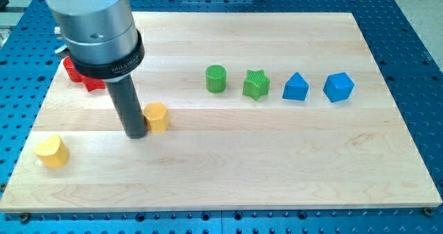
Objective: Move the yellow hexagon to the bottom of the cube
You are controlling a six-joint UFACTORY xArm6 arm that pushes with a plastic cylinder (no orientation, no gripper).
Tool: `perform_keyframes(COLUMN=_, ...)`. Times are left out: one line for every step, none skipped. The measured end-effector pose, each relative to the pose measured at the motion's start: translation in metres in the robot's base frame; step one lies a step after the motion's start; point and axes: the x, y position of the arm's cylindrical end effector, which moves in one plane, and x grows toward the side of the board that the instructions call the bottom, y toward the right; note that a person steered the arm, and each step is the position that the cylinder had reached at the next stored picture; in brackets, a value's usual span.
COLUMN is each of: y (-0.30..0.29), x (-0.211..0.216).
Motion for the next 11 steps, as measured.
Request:
perform_keyframes(y=0.015, x=-0.004)
perform_keyframes(y=0.016, x=-0.038)
perform_keyframes(y=0.083, x=-0.038)
perform_keyframes(y=0.187, x=-0.026)
perform_keyframes(y=0.260, x=0.004)
perform_keyframes(y=0.210, x=-0.015)
perform_keyframes(y=0.158, x=0.019)
perform_keyframes(y=0.186, x=0.046)
perform_keyframes(y=0.247, x=0.046)
perform_keyframes(y=0.197, x=0.048)
perform_keyframes(y=0.210, x=0.030)
